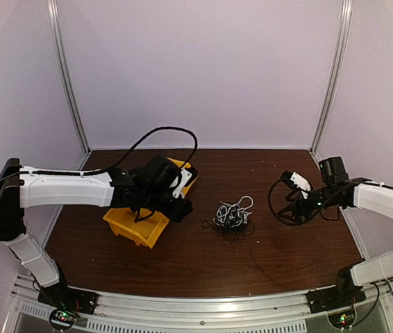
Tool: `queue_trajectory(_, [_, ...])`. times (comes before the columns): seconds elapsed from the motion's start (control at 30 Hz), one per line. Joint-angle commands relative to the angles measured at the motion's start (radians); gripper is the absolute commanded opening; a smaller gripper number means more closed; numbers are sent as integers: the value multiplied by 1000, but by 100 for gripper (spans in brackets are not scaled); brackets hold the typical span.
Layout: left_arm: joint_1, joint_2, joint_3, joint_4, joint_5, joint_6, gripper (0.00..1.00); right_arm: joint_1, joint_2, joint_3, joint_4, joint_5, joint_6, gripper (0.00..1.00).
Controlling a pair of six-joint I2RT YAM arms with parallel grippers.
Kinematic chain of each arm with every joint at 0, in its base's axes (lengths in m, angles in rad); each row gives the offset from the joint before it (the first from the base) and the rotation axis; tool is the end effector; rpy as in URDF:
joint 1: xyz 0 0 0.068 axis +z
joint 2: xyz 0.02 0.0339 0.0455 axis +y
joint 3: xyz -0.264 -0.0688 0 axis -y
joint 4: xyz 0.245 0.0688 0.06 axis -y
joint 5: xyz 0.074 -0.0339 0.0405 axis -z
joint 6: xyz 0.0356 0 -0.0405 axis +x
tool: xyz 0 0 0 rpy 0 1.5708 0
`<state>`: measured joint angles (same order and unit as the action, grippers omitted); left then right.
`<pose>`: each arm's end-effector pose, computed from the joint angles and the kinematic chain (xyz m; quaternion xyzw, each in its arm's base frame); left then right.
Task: Untangle the cables
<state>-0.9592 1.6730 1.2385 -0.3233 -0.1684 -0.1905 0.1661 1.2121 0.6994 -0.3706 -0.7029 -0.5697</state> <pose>0.2194 -0.3025 0.2524 0.3124 0.8610 -0.1494 0.3727 0.2274 0.0615 0.2146 -0.4262 0.7831 0.2541 0.3750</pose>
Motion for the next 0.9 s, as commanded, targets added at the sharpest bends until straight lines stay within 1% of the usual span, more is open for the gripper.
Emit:
queue_trajectory(0.0, [-1,-42,-186,-114,-90,-436,62,13,51,42,-25,-15,-11,80])
queue_trajectory(0.1, [-1,-49,-226,-116,-123,-479,65,18,68,52,-34,-20,-9,80])
queue_trajectory(0.17, [0,-28,-219,-140,-181,-459,65,21,70,51,-33,-21,-7,80])
queue_trajectory(0.23, [0,10,-202,-167,-231,-403,64,22,69,50,-34,-23,-6,80])
queue_trajectory(0.3, [1,52,-190,-196,-273,-344,60,23,67,45,-35,-23,-8,79])
queue_trajectory(0.37, [1,80,-194,-202,-308,-274,52,24,63,41,-33,-19,-10,79])
queue_trajectory(0.4, [1,86,-201,-194,-317,-227,46,24,60,40,-33,-16,-10,79])
queue_trajectory(0.43, [1,88,-213,-179,-330,-187,41,24,57,39,-33,-14,-10,79])
queue_trajectory(0.47, [1,87,-221,-167,-347,-152,39,24,54,37,-32,-14,-10,79])
queue_trajectory(0.53, [0,78,-238,-120,-344,-55,32,24,52,35,-31,-11,-10,79])
queue_trajectory(0.6, [1,68,-260,-63,-353,25,27,24,52,34,-30,-10,-11,79])
queue_trajectory(0.67, [1,55,-289,15,-343,122,24,24,53,34,-30,-13,-12,79])
queue_trajectory(0.77, [22,48,-302,108,-320,244,24,25,61,34,-31,-15,-15,79])
queue_trajectory(0.83, [54,55,-287,146,-306,284,24,25,68,36,-36,-18,-15,79])
queue_trajectory(0.87, [81,65,-259,139,-279,281,24,26,69,40,-39,-20,-15,79])
